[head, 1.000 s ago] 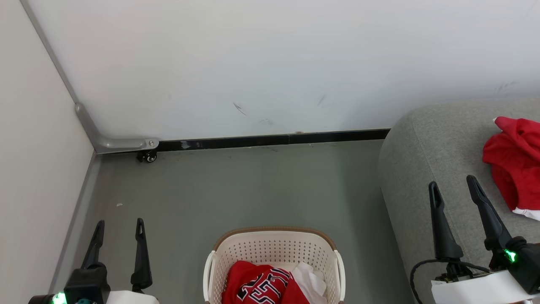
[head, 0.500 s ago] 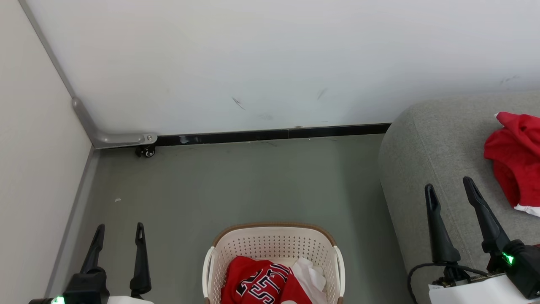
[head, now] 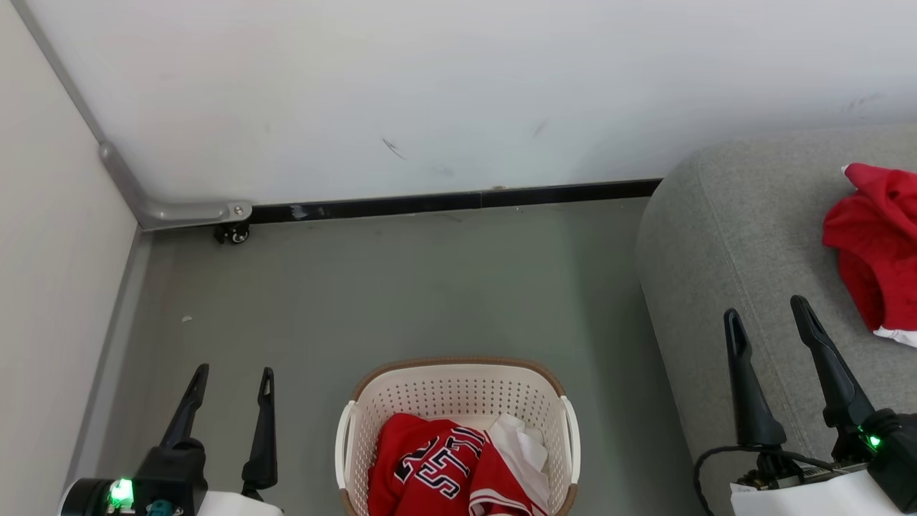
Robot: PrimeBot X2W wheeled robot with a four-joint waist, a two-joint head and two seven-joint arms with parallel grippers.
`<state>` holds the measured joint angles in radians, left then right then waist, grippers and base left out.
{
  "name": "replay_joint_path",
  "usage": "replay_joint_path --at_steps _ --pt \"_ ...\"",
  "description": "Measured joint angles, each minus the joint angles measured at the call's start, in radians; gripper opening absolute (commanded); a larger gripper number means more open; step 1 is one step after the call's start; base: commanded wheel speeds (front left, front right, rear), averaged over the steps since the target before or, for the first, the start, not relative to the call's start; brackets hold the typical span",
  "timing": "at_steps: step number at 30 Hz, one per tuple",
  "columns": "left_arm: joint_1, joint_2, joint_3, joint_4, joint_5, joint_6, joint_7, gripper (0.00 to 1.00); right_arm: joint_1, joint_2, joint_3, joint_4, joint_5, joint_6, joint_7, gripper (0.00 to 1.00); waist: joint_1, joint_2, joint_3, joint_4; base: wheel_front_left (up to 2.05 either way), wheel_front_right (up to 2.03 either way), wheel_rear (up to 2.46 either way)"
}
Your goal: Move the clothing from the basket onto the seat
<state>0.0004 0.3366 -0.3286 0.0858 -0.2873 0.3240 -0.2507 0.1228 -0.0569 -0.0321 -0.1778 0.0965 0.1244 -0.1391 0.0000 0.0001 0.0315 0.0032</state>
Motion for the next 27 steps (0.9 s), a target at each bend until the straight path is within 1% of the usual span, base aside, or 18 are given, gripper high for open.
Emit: replay_joint_path --at_steps 8,14,27 --pt "-0.067 -0.002 -0.039 0.017 0.013 -0.035 0.015 1.00 -0.004 0.001 0.007 -0.026 0.001 0.000 0.000 1.00 0.0000 0.0000 0.049 -0.015 0.00 0.00 0.00" --pt "-0.136 -0.011 -0.067 0.031 0.020 -0.067 0.023 1.00 -0.008 0.004 -0.021 -0.037 0.007 0.000 0.000 1.00 0.0000 0.0000 0.095 -0.030 0.00 0.00 0.00" --pt "-0.267 -0.037 -0.142 0.086 0.074 -0.117 0.041 1.00 -0.094 0.007 -0.038 -0.043 0.030 0.000 -0.002 1.00 0.0000 0.0000 0.223 -0.064 0.00 0.00 0.00"
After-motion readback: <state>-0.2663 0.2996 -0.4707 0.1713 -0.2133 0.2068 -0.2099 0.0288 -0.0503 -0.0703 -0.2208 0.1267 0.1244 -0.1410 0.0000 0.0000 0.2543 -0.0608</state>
